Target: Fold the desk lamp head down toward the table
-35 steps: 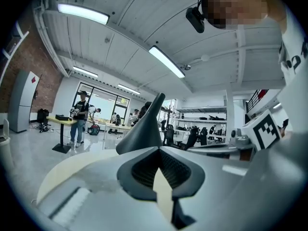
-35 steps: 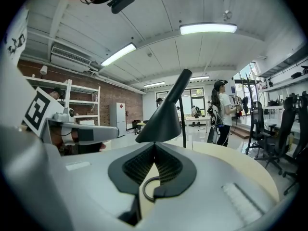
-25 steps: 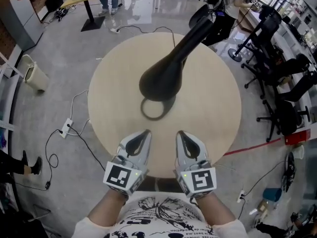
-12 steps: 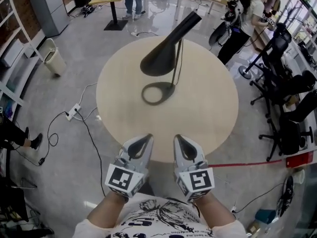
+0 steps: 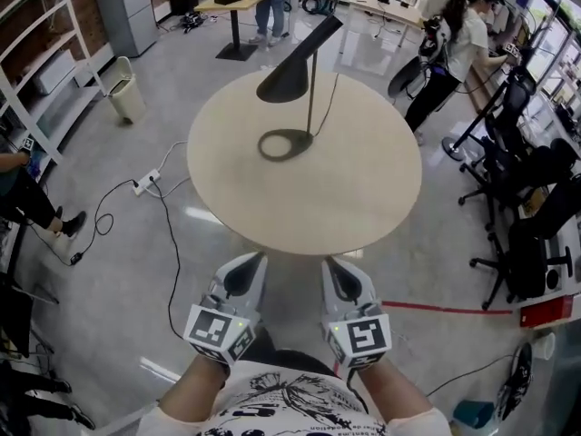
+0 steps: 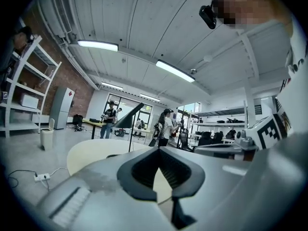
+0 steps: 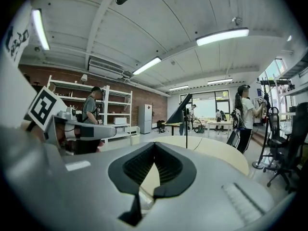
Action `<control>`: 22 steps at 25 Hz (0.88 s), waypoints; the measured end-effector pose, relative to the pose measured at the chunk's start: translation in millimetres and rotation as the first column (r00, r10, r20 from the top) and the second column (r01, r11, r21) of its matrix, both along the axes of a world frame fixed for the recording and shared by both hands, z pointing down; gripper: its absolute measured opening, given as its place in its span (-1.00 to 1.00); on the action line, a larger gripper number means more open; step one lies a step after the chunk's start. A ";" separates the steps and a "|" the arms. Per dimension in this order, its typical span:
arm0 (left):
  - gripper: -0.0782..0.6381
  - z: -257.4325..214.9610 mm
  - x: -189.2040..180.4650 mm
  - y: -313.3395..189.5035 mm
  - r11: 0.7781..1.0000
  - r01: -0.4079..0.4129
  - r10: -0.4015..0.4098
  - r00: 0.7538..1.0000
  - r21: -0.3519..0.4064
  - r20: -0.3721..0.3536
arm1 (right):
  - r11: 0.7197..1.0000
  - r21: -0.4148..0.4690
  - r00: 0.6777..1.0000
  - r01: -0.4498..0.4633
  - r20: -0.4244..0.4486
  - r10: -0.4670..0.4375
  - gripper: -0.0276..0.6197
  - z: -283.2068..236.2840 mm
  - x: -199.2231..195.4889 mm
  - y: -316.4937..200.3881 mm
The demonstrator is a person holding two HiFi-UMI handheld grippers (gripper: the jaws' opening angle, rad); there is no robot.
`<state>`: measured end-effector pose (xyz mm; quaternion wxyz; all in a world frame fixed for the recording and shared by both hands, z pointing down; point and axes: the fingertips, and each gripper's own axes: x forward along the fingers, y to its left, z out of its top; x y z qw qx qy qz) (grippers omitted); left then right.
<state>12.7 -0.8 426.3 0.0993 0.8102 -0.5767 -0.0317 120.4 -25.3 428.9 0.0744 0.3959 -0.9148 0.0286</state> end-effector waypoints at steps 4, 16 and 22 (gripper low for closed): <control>-0.76 -7.6 13.6 30.3 1.000 -0.002 0.002 1.000 0.011 0.013 | 1.000 0.002 1.000 0.005 0.021 -0.005 -0.89 -3.2 14.6 28.7; -0.76 -35.5 14.2 93.6 0.998 0.015 -0.015 1.000 0.058 0.009 | 0.999 0.040 0.999 -0.007 0.034 0.006 -0.89 -22.1 18.6 94.9; -0.76 -35.7 11.2 135.9 0.998 -0.018 0.017 1.000 0.055 0.022 | 0.998 0.065 1.000 -0.007 0.019 0.006 -0.89 -25.1 1.3 132.6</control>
